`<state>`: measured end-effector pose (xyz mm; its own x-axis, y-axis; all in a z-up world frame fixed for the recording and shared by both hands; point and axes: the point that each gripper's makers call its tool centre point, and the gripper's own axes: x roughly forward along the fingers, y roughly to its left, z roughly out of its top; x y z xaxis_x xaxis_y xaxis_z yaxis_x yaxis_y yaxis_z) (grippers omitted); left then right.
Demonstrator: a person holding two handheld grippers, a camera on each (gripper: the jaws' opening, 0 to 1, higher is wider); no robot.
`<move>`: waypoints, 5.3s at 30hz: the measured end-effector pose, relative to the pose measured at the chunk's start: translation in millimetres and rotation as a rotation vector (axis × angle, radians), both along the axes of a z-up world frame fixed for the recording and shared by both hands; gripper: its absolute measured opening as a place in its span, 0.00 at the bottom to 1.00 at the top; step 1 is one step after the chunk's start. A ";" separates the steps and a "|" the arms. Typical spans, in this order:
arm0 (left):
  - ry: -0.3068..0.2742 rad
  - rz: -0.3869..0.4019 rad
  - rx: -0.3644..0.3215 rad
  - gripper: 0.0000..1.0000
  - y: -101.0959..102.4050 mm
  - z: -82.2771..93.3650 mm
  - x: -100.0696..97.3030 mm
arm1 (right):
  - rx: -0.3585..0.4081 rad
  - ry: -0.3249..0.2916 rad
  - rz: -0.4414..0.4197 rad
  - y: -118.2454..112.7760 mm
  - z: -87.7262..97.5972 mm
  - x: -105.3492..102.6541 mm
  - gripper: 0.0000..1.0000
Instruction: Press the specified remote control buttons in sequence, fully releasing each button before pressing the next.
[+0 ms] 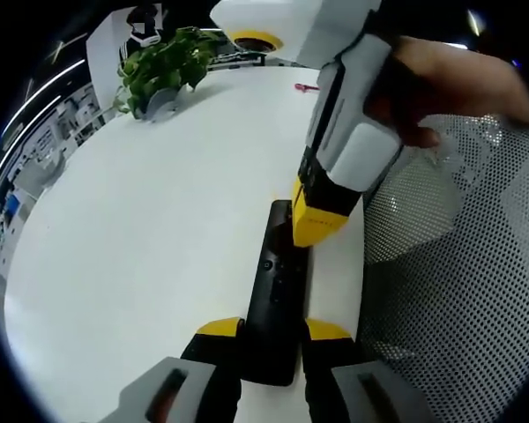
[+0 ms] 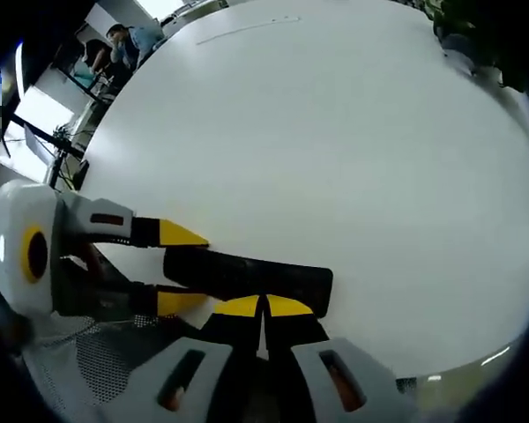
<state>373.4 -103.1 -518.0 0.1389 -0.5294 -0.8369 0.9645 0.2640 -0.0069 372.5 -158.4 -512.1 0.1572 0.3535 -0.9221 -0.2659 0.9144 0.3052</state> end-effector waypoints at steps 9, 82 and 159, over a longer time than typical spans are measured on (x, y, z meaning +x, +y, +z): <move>-0.004 -0.002 0.001 0.26 -0.3 0.4 0.3 | 0.015 0.025 -0.034 -1.3 0.2 -1.5 0.00; -0.017 -0.039 -0.017 0.24 -4.5 0.8 -2.9 | 0.018 0.001 -0.067 -5.9 5.0 8.4 0.00; -0.006 -0.045 -0.015 0.25 -6.6 0.5 -6.5 | 0.086 0.021 -0.160 -5.2 -2.8 9.9 0.00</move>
<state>366.9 -109.7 -517.5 0.1196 -0.5478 -0.8280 0.9755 0.2199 -0.0045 382.4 -163.6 -514.9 0.1985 0.4036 -0.8931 -0.1117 0.9147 0.3885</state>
